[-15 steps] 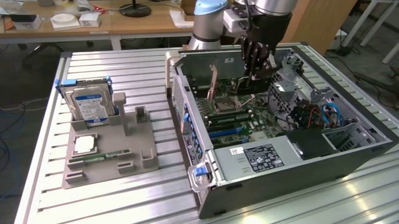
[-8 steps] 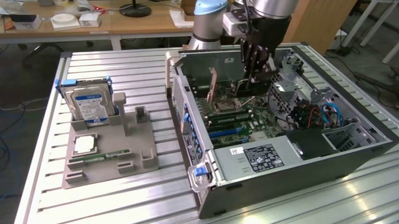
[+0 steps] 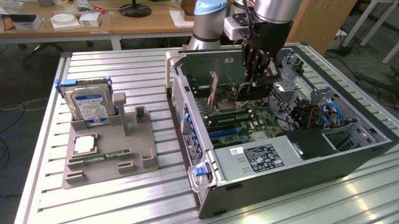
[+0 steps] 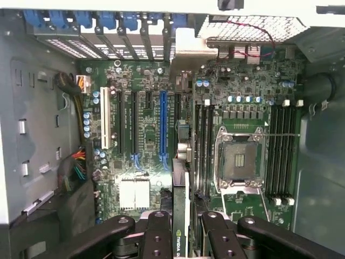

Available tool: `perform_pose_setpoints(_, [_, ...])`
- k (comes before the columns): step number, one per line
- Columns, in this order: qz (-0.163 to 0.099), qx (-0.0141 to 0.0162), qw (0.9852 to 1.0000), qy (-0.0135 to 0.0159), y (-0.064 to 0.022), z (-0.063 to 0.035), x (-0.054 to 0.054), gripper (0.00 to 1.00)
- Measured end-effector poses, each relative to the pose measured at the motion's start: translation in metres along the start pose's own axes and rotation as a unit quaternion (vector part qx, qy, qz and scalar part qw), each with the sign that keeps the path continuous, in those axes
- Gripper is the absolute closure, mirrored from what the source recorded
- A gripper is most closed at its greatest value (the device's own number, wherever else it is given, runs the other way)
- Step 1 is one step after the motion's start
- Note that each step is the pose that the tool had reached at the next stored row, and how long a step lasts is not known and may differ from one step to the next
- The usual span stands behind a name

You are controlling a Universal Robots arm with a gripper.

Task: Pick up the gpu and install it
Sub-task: 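Insert the gpu into the slot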

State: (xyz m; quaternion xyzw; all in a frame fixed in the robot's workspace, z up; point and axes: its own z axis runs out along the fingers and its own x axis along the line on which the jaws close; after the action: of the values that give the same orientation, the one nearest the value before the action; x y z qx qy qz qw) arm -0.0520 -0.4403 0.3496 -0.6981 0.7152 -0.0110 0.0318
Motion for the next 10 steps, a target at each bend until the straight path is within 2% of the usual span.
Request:
perform_pose_setpoints(3, [0.014,0.0004,0.9999,0.0008,0.0005,0.0022,0.0001,0.74])
perform_pose_setpoints(10, [0.016,0.0005,0.9999,0.0011,0.0044,0.0083,0.007,0.74])
